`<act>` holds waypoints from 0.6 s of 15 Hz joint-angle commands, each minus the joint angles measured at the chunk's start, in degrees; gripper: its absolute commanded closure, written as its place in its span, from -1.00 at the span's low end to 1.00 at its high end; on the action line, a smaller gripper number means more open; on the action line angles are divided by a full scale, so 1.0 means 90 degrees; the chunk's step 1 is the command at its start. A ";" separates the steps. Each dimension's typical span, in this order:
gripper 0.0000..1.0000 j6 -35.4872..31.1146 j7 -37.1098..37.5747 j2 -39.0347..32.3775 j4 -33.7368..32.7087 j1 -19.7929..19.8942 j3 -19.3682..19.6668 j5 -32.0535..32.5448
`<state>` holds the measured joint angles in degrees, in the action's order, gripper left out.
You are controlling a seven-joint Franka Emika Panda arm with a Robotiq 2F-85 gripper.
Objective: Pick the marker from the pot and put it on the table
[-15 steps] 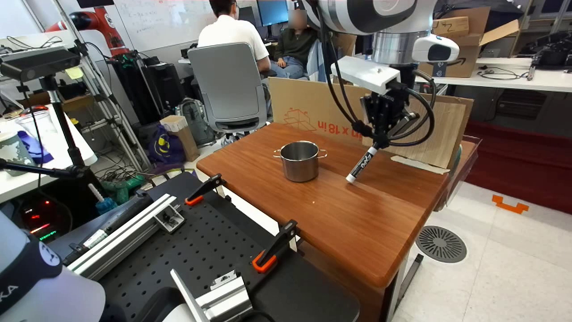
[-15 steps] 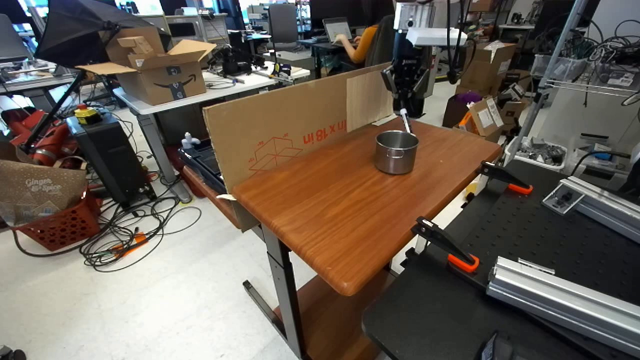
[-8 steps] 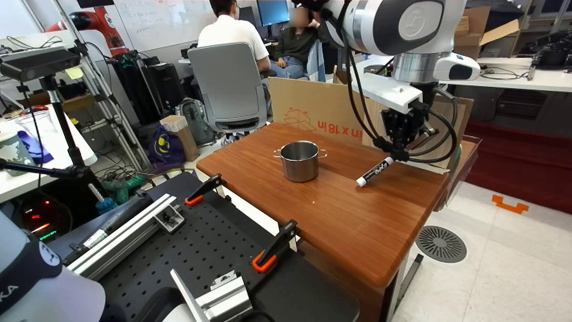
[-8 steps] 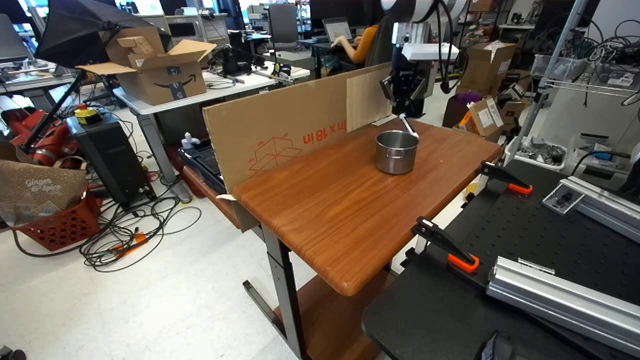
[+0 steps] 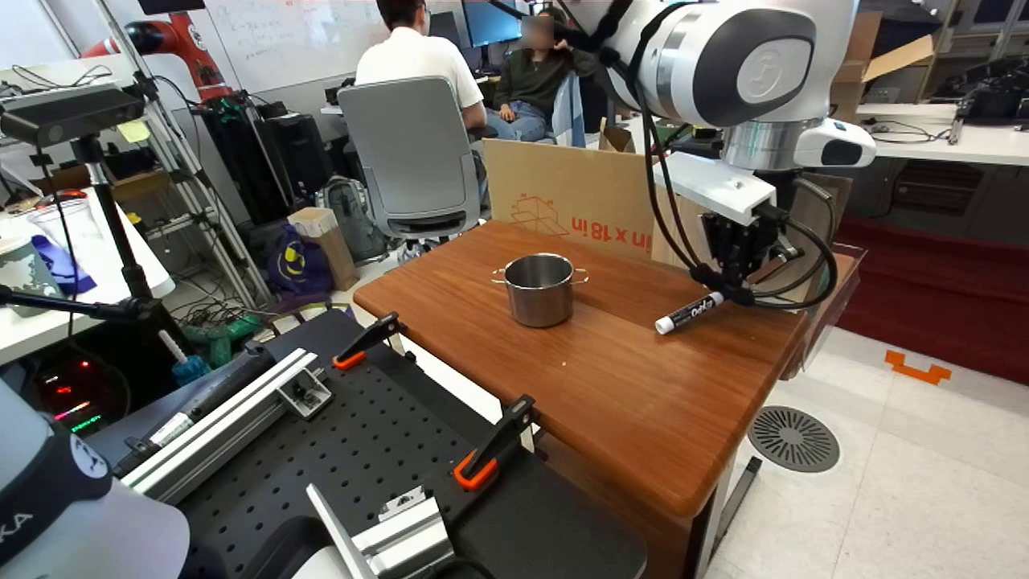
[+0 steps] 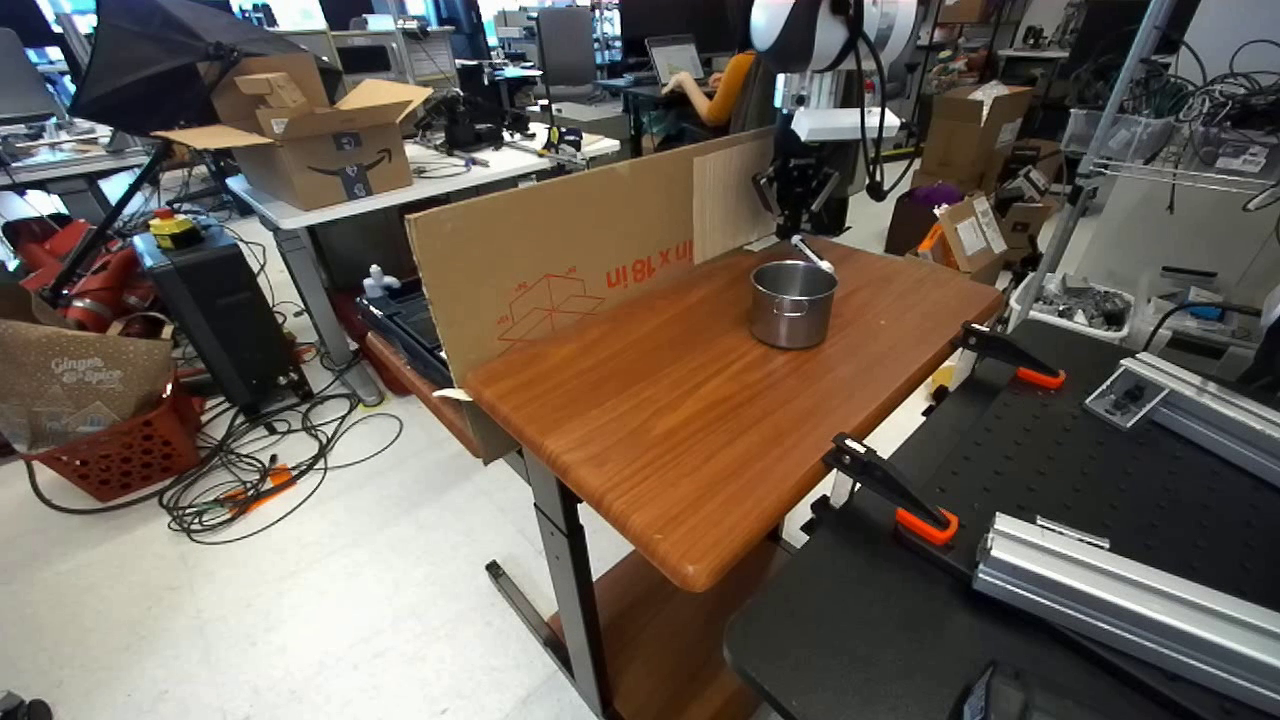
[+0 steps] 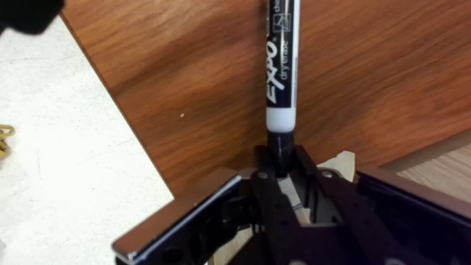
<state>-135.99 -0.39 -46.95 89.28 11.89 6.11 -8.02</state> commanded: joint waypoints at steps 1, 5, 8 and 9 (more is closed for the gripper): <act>0.90 0.0362 0.0135 -0.0408 -0.0643 0.0056 -0.0001 0.0097; 0.90 0.0558 0.0235 -0.0648 -0.0997 0.0036 0.0052 0.0137; 0.07 0.0739 0.0270 -0.0753 -0.1205 0.0045 0.0065 0.0139; -0.05 0.0814 0.0252 -0.0770 -0.1259 0.0057 0.0056 0.0135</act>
<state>-131.96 0.77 -51.93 81.82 11.97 6.73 -7.89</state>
